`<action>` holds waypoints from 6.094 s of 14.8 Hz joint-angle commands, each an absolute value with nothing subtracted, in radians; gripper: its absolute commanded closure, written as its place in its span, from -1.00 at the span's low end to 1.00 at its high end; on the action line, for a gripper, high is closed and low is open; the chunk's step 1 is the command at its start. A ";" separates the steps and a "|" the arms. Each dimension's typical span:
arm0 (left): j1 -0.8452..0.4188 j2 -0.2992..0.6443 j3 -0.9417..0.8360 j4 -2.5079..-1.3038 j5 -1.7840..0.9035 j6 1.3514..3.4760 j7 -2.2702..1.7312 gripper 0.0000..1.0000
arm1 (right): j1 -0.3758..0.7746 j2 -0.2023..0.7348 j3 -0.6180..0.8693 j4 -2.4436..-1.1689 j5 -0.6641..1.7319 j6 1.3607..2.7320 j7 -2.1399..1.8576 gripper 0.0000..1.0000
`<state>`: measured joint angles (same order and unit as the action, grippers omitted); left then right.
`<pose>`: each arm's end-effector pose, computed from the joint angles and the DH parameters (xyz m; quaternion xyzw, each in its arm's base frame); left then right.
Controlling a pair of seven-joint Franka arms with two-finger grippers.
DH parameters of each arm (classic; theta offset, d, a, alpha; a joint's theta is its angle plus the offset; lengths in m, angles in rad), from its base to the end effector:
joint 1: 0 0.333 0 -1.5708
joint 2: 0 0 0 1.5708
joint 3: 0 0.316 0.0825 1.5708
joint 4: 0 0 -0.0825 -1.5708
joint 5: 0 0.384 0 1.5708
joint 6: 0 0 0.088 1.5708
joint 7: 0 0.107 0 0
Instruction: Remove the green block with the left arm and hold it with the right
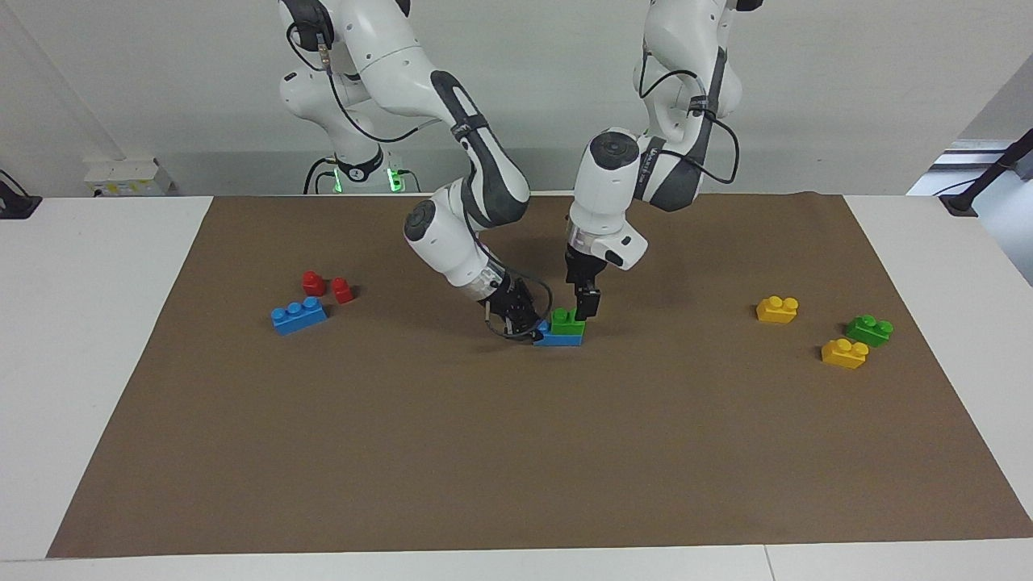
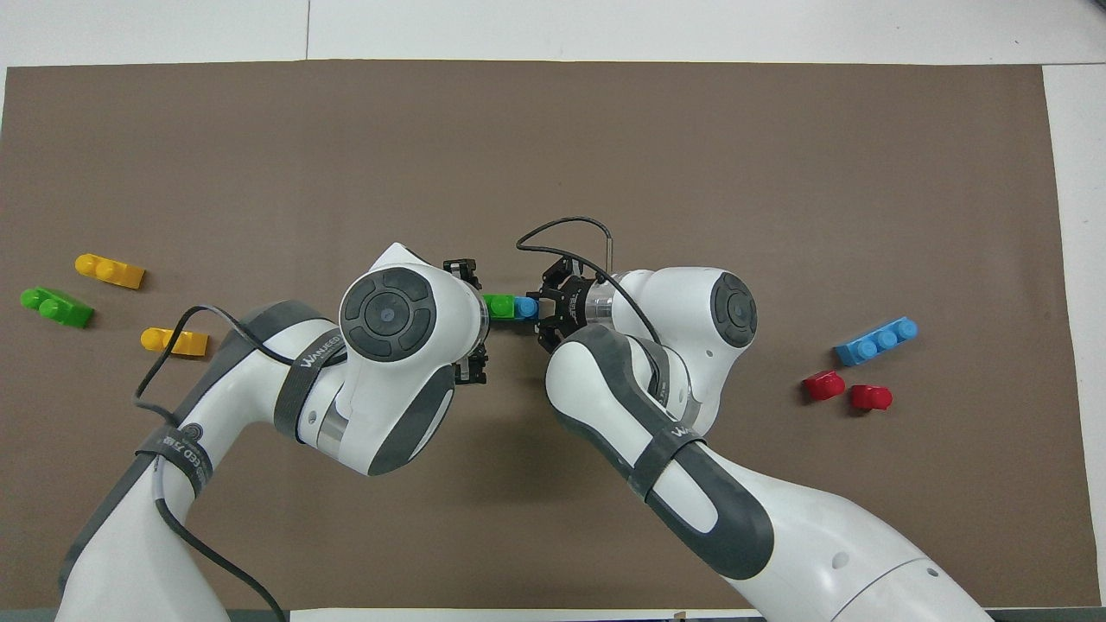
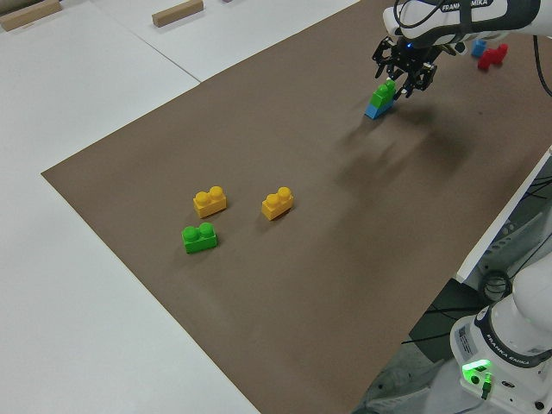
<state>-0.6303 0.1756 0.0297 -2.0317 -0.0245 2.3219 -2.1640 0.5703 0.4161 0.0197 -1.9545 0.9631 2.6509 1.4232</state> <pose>0.4895 -0.3364 0.3716 0.7033 0.7086 0.0040 0.0576 0.5410 0.3346 0.2840 -0.6494 0.6977 0.1682 0.2515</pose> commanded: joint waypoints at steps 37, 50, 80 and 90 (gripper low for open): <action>-0.102 0.113 0.043 -1.960 -0.051 2.149 -1.223 1.00 | -0.098 0.178 0.008 -1.924 0.718 1.927 1.006 1.00; 0.038 0.406 0.043 -1.813 -0.051 2.338 -1.072 1.00 | -0.218 0.334 0.011 -1.944 0.695 1.997 0.808 1.00; 0.028 0.121 0.006 -1.674 -0.055 1.806 -0.123 -1.00 | -0.049 -0.032 0.048 -1.646 0.126 1.574 0.332 -1.00; 0.000 -0.080 -0.020 -1.684 -0.002 1.641 0.021 -1.00 | -0.064 -0.043 0.049 -1.620 -0.047 1.568 0.058 -1.00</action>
